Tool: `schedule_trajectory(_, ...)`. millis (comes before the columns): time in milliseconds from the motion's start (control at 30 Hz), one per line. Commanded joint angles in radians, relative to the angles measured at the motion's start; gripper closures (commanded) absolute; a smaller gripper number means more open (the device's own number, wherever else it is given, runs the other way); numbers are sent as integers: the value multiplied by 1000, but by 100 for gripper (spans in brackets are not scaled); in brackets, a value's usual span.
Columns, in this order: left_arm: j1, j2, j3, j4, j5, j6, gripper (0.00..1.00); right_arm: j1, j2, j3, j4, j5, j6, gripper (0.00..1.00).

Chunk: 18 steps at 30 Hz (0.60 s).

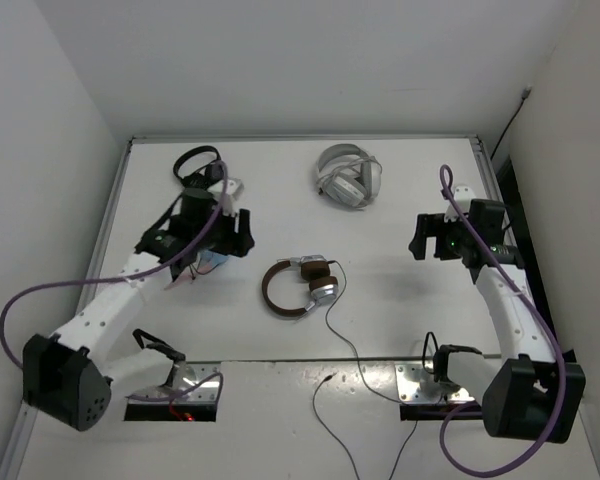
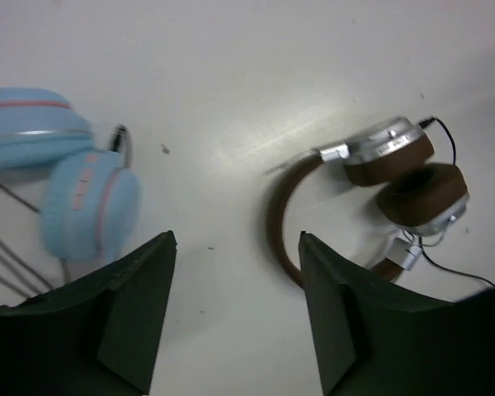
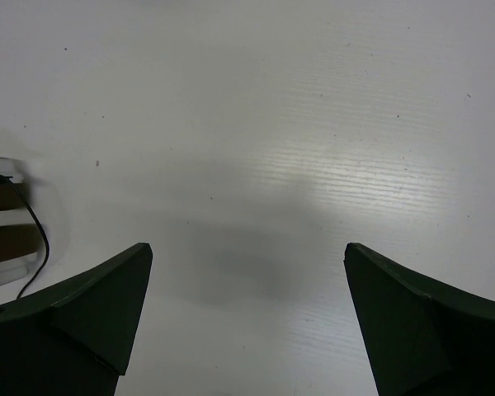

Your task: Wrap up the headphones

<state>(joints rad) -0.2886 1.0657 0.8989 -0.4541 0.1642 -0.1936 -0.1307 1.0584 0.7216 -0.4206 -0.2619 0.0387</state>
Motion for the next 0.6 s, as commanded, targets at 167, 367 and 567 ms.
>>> schedule_trajectory(167,-247,279,-28,22,-201,-254,36,-36,-3,16,6,18,39,0)
schedule_trajectory(367,-282,424,14,-6,-232,-328,35,-58,17,16,16,18,40,0)
schedule_trajectory(567,-349,485,32,-34,-183,-392,33,-69,38,7,25,7,40,0)
